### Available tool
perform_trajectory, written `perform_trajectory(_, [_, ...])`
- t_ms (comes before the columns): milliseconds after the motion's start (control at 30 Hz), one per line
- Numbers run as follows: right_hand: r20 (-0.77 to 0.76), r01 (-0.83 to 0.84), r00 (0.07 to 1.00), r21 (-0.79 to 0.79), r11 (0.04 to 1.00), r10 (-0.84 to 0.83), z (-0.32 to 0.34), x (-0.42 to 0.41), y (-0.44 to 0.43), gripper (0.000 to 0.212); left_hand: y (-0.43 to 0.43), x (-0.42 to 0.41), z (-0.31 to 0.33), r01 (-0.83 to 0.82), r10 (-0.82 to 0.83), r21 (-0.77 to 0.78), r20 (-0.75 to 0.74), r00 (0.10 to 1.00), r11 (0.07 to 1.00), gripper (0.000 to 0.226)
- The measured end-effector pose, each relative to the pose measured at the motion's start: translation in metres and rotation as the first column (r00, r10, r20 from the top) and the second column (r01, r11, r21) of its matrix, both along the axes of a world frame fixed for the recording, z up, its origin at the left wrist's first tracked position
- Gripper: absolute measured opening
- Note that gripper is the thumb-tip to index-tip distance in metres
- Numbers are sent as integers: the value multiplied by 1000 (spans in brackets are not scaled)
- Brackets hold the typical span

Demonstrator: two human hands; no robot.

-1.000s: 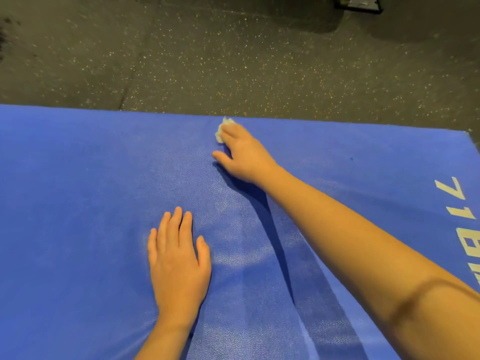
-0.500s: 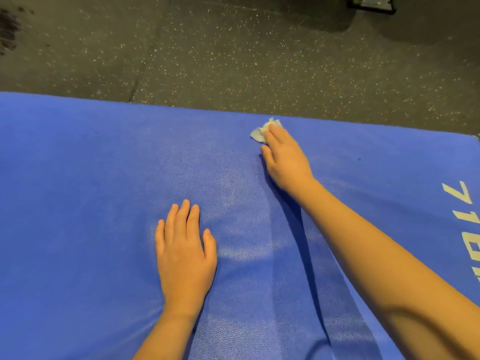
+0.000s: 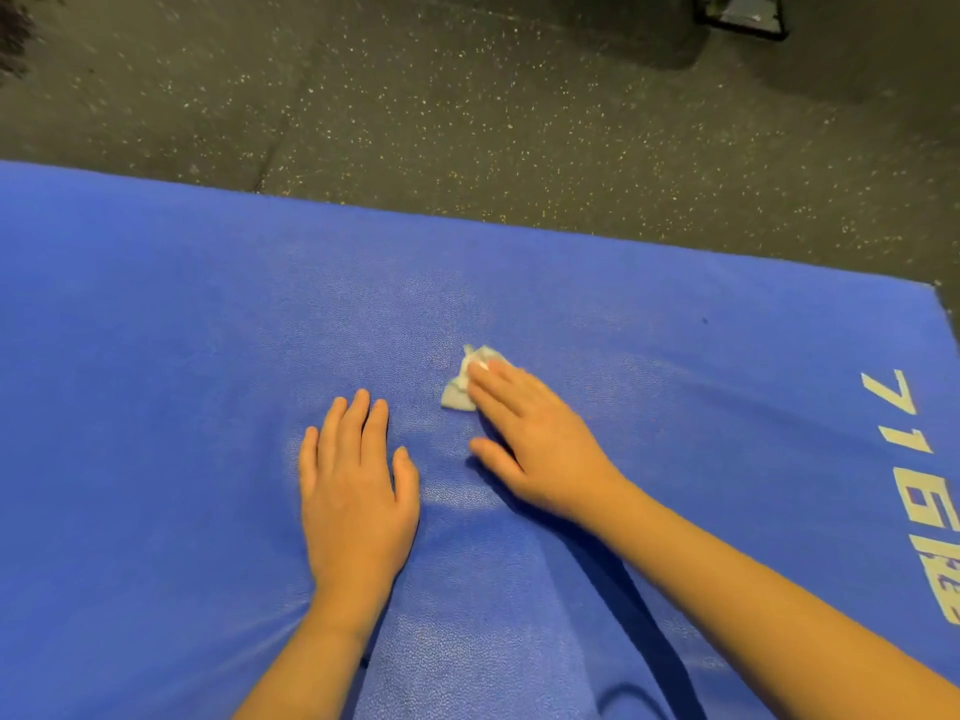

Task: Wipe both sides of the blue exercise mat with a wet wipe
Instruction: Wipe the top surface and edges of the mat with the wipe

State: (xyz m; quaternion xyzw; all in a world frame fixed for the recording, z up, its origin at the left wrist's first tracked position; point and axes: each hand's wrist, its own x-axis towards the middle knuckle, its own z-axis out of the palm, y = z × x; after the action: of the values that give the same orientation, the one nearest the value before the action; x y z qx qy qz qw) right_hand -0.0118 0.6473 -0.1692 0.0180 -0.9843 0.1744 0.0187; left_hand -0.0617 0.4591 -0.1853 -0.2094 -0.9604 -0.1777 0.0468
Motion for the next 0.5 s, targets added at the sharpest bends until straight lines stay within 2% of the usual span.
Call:
perform_trajectory(33, [-7, -52, 999, 56, 997, 53, 1, 5, 9, 55, 0, 0, 0, 0, 0, 2, -1, 1000, 1000, 52])
perform_trajectory(67, [-44, -18, 999, 106, 994, 23, -1, 7, 21, 51, 0, 0, 0, -1, 1, 4, 0, 1000, 1000, 52])
perform_trajectory(167, [-42, 352, 936, 78, 933, -350, -1, 4, 42, 52, 0, 0, 0, -3, 3, 10, 4, 1000, 1000, 52])
perform_trajectory(200, [-36, 395, 919, 51, 917, -393, -2, 3, 34, 53, 0, 0, 0, -5, 5, 13, 2, 1000, 1000, 52])
perform_trajectory(267, [-20, 302, 953, -19, 953, -302, -1, 7, 5, 52, 0, 0, -1, -5, 5, 19, -3, 1000, 1000, 52])
perform_trajectory(367, [-7, -7, 1000, -8, 1000, 7, 1, 28, -8, 49, 0, -1, -1, -2, 2, 20, -4, 1000, 1000, 52])
perform_trajectory(433, [-67, 45, 997, 59, 997, -41, 0, 30, 13, 43, 0, -1, -1, 1, -1, 24, -3, 1000, 1000, 52])
perform_trajectory(500, [-82, 283, 957, 56, 957, -279, 1, 24, 26, 43, 0, -1, -1, 7, -7, 31, 4, 1000, 999, 52])
